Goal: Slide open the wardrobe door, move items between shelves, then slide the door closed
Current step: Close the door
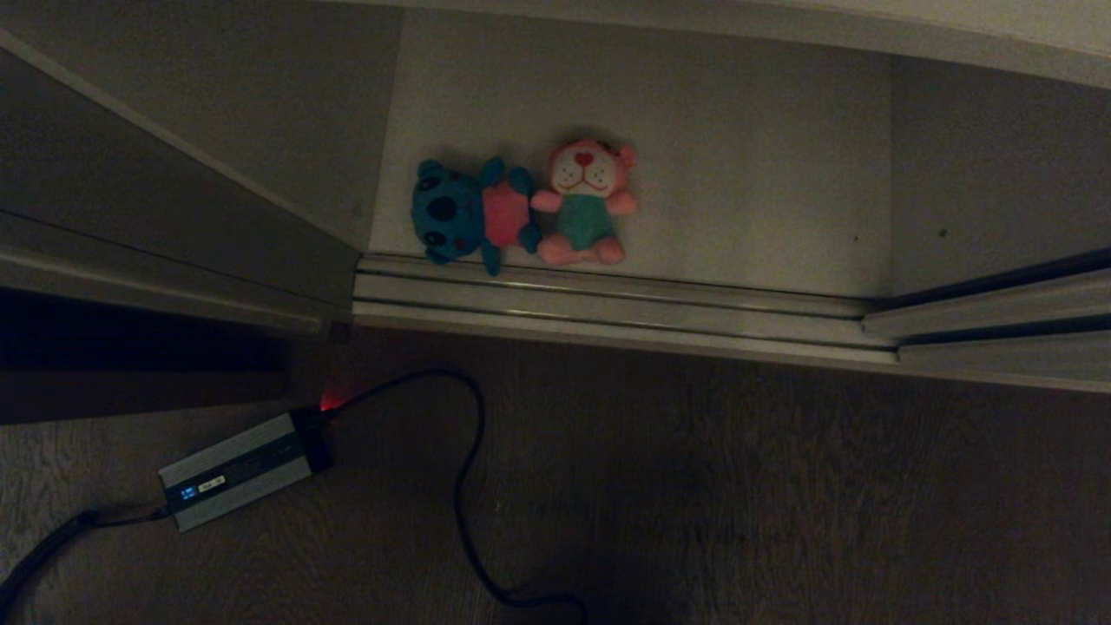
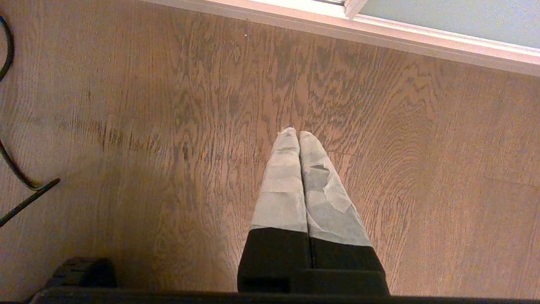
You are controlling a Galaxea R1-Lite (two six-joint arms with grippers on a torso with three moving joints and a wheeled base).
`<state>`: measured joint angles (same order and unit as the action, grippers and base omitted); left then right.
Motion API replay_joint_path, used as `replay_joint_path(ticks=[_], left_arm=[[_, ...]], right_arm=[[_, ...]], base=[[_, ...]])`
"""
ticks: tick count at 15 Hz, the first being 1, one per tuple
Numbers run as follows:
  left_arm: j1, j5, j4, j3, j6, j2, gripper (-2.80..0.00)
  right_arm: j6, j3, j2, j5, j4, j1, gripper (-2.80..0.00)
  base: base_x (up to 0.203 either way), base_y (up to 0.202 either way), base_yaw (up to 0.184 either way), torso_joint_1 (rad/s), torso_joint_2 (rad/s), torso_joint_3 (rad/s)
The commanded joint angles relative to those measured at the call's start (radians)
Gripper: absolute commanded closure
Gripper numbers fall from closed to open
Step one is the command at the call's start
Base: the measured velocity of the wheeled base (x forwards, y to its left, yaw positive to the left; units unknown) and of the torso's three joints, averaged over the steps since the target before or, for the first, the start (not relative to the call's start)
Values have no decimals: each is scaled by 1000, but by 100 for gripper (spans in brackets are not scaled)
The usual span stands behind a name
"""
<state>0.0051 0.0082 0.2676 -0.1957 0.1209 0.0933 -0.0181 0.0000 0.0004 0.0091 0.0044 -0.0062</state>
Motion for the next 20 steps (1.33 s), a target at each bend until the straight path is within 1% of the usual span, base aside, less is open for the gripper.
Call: replay_joint_path(ticks=[1,2,10,12,15,20], left_arm=[[-5,13,-32,88,-45,-93,0],[-6,7,-37,104,-53,-92,0],[-7,1,-36,104,-50,-93,0],[-7,-2,-35,104,-45,-92,0],[-7,-13,-36,105,-17,-92,0],[-7,-19,-39,105,-32,-93,0]], right_arm=[[0,4,1,0,0,0,0],[0,3,1,0,0,0,0],[0,4,1,0,0,0,0],[0,3,1,0,0,0,0],[0,3,1,0,0,0,0],[0,4,1,0,0,0,0]], base=[[0,0,0,0,0,0],[0,0,0,0,0,0],[0,0,0,0,1,6],[0,0,0,3,1,140],[0,0,0,1,0,188],[0,0,0,3,1,200]])
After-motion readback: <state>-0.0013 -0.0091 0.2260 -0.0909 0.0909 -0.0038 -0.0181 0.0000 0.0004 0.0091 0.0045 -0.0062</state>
